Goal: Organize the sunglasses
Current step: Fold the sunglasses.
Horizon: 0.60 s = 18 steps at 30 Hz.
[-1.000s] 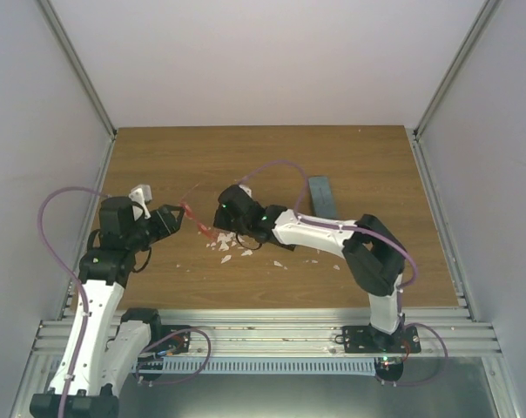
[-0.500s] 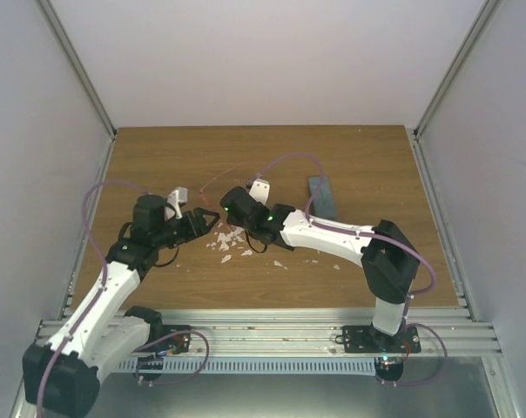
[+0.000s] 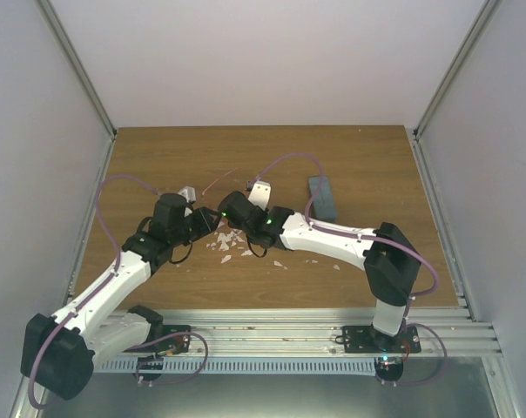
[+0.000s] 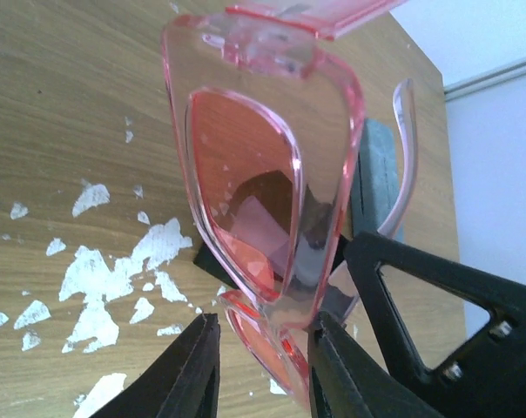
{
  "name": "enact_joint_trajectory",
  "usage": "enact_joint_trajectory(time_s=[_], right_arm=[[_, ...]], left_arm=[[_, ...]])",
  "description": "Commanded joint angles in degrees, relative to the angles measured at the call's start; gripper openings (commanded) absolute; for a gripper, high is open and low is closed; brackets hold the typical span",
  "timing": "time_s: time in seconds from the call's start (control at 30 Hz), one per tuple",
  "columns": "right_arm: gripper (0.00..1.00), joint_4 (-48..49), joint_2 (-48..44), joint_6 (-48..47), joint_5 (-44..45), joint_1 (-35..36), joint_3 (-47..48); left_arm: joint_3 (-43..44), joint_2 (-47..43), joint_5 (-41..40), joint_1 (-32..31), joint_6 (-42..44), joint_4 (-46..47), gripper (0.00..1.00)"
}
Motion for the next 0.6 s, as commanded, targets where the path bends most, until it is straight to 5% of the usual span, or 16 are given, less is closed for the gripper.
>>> enact_joint_trajectory(time_s=[0.0,0.23,0.57], right_arm=[[0.0,-0.4,-2.03,-0.35,4.22,0.94,1.41],[0.01,0.35,-1.95,-0.97,3.61,1.36,1.71],[0.01,0.92,-1.98,-2.04,3.9,2.47,2.19]], left_arm=[[1.8,0.95,-4.69,-0.84,-1.99,3.91,0.29],[2.49,2.43,-5.31,-1.8,-1.76,4.28,0.22],[2.61,2.86,-7.21,-2.29,-2.45,5.06,0.0]])
